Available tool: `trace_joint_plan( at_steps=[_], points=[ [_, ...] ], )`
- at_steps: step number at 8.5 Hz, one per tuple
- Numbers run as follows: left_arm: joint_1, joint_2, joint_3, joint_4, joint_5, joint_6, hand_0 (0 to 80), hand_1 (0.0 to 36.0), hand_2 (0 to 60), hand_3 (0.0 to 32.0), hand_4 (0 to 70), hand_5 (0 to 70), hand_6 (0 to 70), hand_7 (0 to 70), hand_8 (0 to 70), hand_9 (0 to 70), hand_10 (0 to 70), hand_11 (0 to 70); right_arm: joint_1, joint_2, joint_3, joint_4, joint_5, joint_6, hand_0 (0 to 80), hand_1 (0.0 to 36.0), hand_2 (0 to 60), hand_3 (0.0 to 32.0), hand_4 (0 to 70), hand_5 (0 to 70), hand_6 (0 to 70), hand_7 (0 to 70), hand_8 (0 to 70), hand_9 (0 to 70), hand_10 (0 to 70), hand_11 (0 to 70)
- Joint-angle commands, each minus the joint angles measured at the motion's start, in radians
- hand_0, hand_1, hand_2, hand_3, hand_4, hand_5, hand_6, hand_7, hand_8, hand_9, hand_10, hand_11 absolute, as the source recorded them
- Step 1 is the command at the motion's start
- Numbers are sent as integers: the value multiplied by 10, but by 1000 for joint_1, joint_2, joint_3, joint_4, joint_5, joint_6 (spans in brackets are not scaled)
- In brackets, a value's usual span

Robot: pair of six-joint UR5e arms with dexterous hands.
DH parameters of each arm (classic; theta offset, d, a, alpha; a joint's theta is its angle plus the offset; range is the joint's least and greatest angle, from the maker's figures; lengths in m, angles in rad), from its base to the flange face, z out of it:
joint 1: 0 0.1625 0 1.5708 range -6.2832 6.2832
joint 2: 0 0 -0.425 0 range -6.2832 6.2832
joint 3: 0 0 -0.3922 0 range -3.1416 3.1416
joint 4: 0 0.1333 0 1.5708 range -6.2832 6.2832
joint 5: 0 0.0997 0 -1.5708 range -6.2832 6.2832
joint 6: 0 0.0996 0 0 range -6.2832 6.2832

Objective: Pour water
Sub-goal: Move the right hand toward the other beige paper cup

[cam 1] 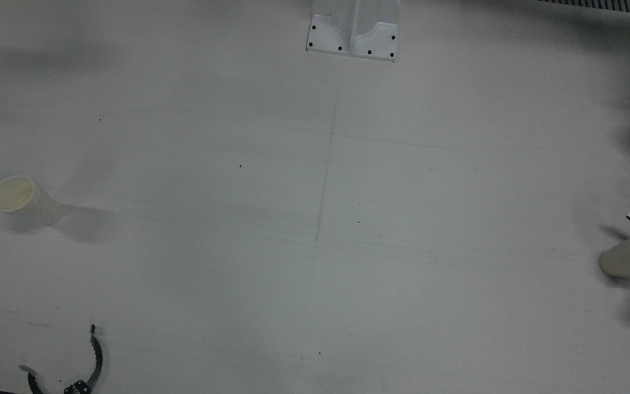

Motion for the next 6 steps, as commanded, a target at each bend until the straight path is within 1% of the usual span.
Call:
trace_joint_plan(
  at_steps=[1,2,3,4,5,6],
  points=[
    [11,-38,0,28,-3,-1,554,173,28,0,213,33,73,81,19,2,14,40,0,-6,-1,0,-2,2,527,184,62,0,137,183,55,102,1,6,0,3],
    [11,-39,-2,30,-18,-8,559,173,38,0,283,72,89,89,26,3,19,45,0,-6,-1,0,0,2,527,184,60,0,132,180,52,99,0,5,0,1],
    [12,-39,-2,30,-26,-13,568,178,65,0,415,238,98,98,31,8,26,52,0,-6,-1,0,0,0,525,183,59,0,125,178,49,94,0,4,0,0],
    [12,-39,-3,36,-38,-25,567,173,97,0,573,509,111,119,33,15,31,57,0,-6,-1,0,0,0,525,183,56,0,122,178,49,94,0,4,0,0],
    [14,-39,-3,42,-53,-40,566,164,127,0,700,700,135,151,42,31,36,59,0,-7,-3,0,0,2,523,181,58,0,126,180,50,94,0,4,0,2],
    [14,-39,-5,45,-55,-51,572,157,127,0,700,700,160,173,61,57,45,69,2,-7,-1,0,0,3,522,179,58,0,125,179,49,93,0,4,0,2]
  ],
)
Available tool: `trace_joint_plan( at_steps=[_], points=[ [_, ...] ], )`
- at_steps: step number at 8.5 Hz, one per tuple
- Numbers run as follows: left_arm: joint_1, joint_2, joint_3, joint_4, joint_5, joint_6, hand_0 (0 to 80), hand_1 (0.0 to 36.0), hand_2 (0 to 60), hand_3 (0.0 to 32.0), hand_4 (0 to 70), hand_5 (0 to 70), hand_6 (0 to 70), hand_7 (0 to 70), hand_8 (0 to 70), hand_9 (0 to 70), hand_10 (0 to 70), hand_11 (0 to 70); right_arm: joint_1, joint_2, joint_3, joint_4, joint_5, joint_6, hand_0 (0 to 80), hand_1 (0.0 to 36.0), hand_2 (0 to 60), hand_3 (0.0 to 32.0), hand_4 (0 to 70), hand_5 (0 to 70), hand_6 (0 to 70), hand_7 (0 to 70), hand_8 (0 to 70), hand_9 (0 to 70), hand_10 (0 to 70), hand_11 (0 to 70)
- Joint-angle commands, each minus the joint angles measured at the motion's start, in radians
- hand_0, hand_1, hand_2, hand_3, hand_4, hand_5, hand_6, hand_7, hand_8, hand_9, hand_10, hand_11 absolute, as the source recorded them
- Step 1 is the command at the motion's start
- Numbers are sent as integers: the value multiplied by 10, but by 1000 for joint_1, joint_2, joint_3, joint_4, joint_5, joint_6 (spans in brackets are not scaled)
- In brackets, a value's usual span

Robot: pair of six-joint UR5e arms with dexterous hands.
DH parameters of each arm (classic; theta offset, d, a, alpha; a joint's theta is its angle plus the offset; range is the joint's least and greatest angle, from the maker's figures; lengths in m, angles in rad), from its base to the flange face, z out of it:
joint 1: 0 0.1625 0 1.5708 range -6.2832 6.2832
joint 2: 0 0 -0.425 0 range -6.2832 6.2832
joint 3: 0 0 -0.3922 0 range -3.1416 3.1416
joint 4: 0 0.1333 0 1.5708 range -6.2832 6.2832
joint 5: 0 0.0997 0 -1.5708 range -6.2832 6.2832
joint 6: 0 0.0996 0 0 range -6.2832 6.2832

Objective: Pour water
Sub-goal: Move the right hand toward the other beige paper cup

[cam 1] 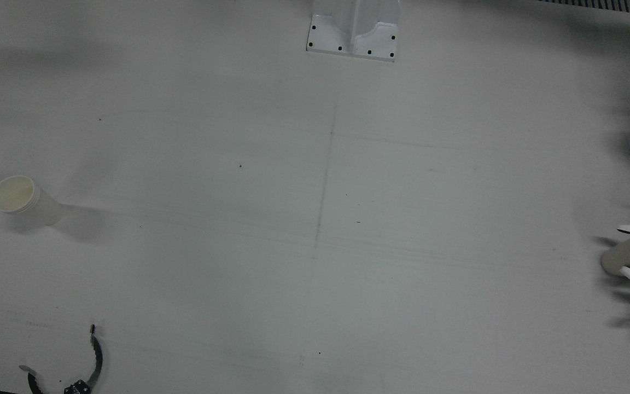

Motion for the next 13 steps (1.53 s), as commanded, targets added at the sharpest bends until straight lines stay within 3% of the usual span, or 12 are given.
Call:
trace_joint_plan(
  at_steps=[1,2,3,4,5,6,8,9,11,12,13],
  points=[
    [0,-1,-2,20,-22,-59,596,167,122,0,700,700,181,183,74,73,52,79,3,-3,-1,0,0,2,521,179,58,0,129,180,49,93,0,4,0,4],
    [1,-1,-1,23,-46,-102,742,238,148,0,700,700,201,195,86,85,61,99,0,-3,-18,5,-1,-1,520,179,56,0,122,178,47,90,0,4,0,3],
    [1,-1,-4,29,-52,-161,800,351,428,0,700,700,213,207,97,97,73,124,0,-4,-72,79,-2,-1,518,176,49,0,98,170,41,81,0,2,0,3],
    [1,-1,-52,85,-68,-229,800,360,600,0,700,700,215,214,101,101,78,137,3,-4,-199,239,-5,4,509,170,44,0,79,155,34,70,0,0,0,9],
    [1,-1,-114,150,-68,-289,800,360,600,0,700,700,217,220,104,105,83,148,-1,4,-348,393,-5,4,503,161,31,0,48,132,30,55,0,0,2,22],
    [1,1,-186,232,-69,-356,800,360,600,0,700,700,214,222,102,105,84,150,-9,19,-466,485,-3,-1,505,163,36,0,62,137,37,59,0,0,4,25],
    [1,-1,-285,328,-111,-441,791,360,600,0,700,700,202,213,95,99,83,147,-46,71,-623,524,-3,-14,537,194,107,0,200,190,87,118,7,9,1,20],
    [1,-1,-356,406,-112,-461,770,360,600,0,700,700,197,209,93,97,82,145,-60,80,-701,608,-3,-16,537,196,110,0,199,185,90,119,8,9,3,24],
    [3,-1,-379,436,-112,-486,753,360,600,0,700,700,193,208,90,93,79,140,-90,80,-807,690,-3,-19,527,187,92,0,145,163,71,99,4,5,4,25],
    [1,1,-380,437,-112,-513,738,360,600,0,700,700,189,205,85,87,71,128,-121,94,-843,692,-2,-45,530,185,102,0,202,180,88,122,7,10,0,17],
    [1,1,-380,437,-117,-522,726,360,600,0,700,700,182,200,82,84,71,126,-158,140,-890,692,-2,-72,521,171,66,0,189,171,81,118,6,9,0,12]
  ],
)
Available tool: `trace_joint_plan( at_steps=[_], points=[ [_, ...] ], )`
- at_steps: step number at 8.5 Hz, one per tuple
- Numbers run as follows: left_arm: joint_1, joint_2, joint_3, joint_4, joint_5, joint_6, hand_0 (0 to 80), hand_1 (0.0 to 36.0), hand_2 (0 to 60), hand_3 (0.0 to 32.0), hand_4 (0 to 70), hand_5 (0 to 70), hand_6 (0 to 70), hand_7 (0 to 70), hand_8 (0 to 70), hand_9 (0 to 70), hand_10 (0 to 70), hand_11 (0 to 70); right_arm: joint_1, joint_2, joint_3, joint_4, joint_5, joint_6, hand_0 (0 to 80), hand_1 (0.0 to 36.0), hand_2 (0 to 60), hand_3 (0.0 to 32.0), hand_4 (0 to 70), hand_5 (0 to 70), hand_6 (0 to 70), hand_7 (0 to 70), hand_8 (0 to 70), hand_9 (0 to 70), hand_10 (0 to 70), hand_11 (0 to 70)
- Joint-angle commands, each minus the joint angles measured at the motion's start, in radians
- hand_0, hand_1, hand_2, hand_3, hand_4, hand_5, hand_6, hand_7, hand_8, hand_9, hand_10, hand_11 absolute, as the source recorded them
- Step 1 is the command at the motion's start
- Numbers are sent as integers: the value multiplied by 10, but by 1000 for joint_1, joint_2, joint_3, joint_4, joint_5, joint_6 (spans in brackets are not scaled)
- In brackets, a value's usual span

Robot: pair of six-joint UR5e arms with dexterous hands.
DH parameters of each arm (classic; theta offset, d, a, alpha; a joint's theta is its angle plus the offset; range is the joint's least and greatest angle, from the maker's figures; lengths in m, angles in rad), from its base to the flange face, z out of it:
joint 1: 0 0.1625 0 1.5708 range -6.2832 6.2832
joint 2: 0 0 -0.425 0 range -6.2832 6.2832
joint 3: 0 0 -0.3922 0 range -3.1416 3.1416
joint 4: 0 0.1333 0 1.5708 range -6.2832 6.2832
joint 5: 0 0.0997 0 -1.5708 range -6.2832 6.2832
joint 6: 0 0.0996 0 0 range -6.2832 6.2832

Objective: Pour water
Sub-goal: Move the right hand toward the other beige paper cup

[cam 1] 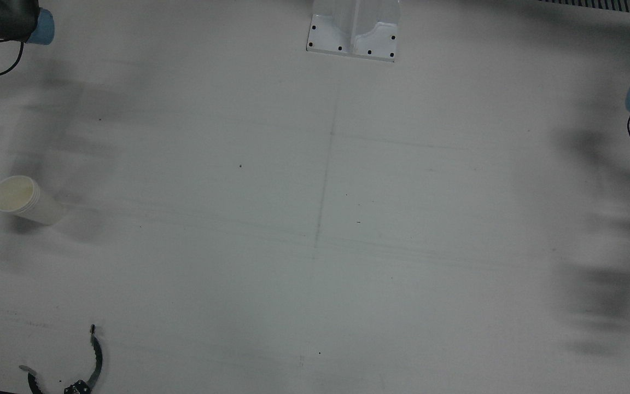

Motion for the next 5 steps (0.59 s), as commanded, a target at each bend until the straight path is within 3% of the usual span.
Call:
trace_joint_plan(
  at_steps=[1,4,5],
  points=[
    [-1,1,-8,9,-11,-37,714,360,600,0,700,700,182,197,81,82,70,125,-87,91,-126,18,3,-68,523,166,34,0,157,165,70,102,4,6,0,3],
    [-2,11,-2,-2,-18,-38,677,360,600,0,700,700,178,192,80,81,71,125,-119,99,-111,17,3,-127,535,178,0,0,54,152,35,54,0,0,0,0],
    [-2,19,0,-10,-22,-40,657,360,600,0,700,700,175,190,79,81,71,125,-139,122,-109,15,1,-151,542,182,0,0,48,152,36,53,0,0,0,0]
  ],
)
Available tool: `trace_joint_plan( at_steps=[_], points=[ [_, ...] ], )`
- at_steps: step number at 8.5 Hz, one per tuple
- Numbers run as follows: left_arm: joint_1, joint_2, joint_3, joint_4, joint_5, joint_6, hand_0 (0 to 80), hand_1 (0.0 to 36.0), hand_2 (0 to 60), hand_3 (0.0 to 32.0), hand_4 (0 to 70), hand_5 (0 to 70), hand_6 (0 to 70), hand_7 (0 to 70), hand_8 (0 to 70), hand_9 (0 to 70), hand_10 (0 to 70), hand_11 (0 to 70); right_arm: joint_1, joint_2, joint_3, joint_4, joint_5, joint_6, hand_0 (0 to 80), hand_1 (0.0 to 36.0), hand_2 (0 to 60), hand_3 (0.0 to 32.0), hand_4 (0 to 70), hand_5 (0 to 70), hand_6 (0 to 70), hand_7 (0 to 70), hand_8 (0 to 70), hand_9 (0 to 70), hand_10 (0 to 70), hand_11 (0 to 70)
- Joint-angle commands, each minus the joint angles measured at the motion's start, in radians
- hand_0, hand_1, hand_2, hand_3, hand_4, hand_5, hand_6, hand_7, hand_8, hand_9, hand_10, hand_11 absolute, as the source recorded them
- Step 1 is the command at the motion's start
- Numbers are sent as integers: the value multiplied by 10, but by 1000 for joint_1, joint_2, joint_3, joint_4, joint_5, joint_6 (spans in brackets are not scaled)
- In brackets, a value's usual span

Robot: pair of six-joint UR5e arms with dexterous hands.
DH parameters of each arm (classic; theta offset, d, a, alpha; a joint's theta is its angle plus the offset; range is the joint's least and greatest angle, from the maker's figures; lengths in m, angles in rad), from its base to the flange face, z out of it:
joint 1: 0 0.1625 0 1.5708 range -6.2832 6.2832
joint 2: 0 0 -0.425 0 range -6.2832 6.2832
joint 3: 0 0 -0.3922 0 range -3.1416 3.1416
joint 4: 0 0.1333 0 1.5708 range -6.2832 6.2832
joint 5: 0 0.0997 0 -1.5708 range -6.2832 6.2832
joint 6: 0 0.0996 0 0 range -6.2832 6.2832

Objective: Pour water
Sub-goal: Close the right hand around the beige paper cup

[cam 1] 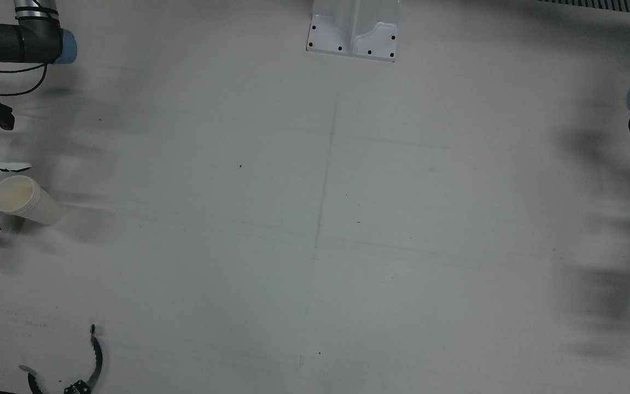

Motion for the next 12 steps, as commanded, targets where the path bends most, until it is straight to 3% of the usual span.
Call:
trace_joint_plan(
  at_steps=[1,3,5,6,7,8,9,10,11,12],
  points=[
    [-1,27,7,-30,-8,-2,640,360,600,0,700,700,172,186,77,79,71,124,-64,37,20,-3,0,-74,556,198,0,0,71,167,43,65,0,0,0,0],
    [-1,44,31,-65,-14,-1,630,360,600,0,700,700,169,183,76,79,71,123,-113,40,60,-13,58,-126,593,239,56,0,99,193,58,86,1,3,0,0],
    [-1,63,38,-82,-22,-2,624,360,600,0,700,700,169,181,77,79,72,123,-136,39,82,-16,92,-126,704,303,169,0,243,272,135,208,24,39,4,31],
    [-1,64,38,-83,-22,-2,625,360,600,0,700,700,169,180,76,78,70,121,-133,37,85,-16,94,-124,800,360,378,0,375,487,281,397,176,244,80,157],
    [-1,63,38,-83,-22,-1,625,360,600,0,700,700,171,180,76,77,71,121,-127,30,108,-25,94,-123,800,360,600,0,371,678,426,601,365,490,258,407],
    [-1,64,30,-79,-20,-1,627,360,600,0,700,700,172,181,77,78,71,121,-116,22,161,-80,94,-111,800,360,600,0,361,700,535,700,473,629,401,595],
    [-1,61,13,-54,-19,-2,633,360,600,0,700,700,176,183,78,79,71,122,-99,4,240,-149,94,-82,800,360,600,0,459,700,647,700,547,700,476,700],
    [-1,57,-49,7,-17,-1,653,360,600,0,700,700,181,186,79,79,71,123,-48,10,317,-213,94,-39,800,360,600,0,479,700,665,700,552,700,483,700],
    [-1,50,-130,83,-10,7,740,360,600,0,700,700,194,194,83,82,70,123,-24,22,377,-299,95,16,800,360,600,0,491,700,674,700,552,700,483,700],
    [1,49,-190,146,-7,10,795,360,600,0,700,700,205,199,87,85,70,125,-4,98,398,-429,95,90,800,360,600,0,570,700,700,700,557,700,477,697]
  ],
)
